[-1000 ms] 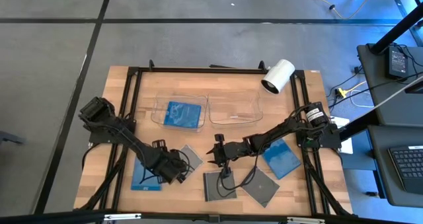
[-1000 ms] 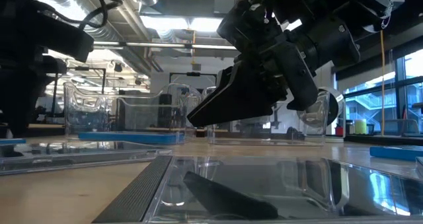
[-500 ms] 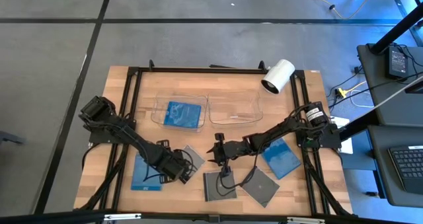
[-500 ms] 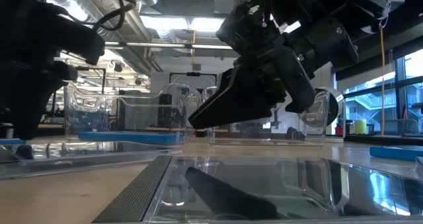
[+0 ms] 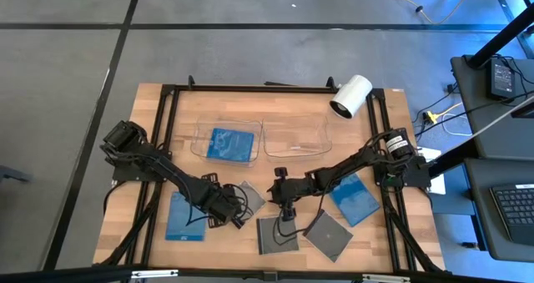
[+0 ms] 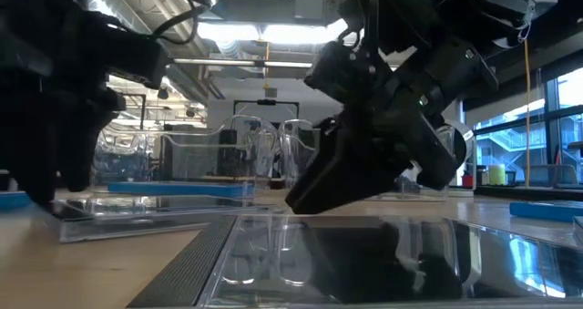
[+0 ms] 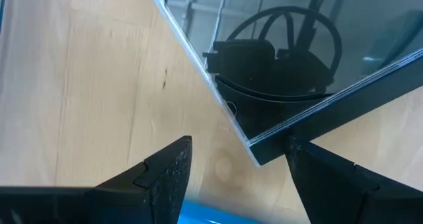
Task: Pick & place jewel cases by type
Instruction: Put the left black CD case into the right transparent bin
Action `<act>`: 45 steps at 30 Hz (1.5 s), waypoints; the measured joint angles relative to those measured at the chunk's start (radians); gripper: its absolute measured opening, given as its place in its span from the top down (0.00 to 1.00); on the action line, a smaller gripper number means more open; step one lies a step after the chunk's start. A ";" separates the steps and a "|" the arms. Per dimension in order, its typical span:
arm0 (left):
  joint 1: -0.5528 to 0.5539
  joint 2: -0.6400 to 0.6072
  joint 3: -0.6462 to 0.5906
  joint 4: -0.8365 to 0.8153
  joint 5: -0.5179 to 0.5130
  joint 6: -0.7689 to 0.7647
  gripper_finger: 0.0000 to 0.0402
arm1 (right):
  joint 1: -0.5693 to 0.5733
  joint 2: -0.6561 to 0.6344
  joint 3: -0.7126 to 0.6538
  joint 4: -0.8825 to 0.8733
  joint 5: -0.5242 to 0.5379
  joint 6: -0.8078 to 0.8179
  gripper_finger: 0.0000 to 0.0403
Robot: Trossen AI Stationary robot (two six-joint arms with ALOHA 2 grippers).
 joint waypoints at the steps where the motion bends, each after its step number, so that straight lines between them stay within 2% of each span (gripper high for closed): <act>1: 0.002 0.000 0.000 0.004 0.000 0.007 0.40 | 0.000 -0.001 0.001 -0.008 0.000 0.001 0.58; 14: 0.006 0.000 -0.001 0.033 -0.024 0.026 0.40 | -0.001 -0.002 0.001 -0.015 -0.068 0.053 0.58; 24: 0.017 0.001 -0.001 0.038 -0.045 -0.069 0.40 | -0.010 -0.004 0.004 -0.070 -0.100 0.056 0.58; 31: 0.015 0.001 -0.001 0.044 -0.046 -0.101 0.40 | -0.030 -0.005 0.005 -0.109 -0.184 0.072 0.58; 45: 0.015 0.001 -0.001 0.046 -0.027 -0.112 0.40 | -0.029 -0.004 0.005 -0.149 -0.210 0.070 0.58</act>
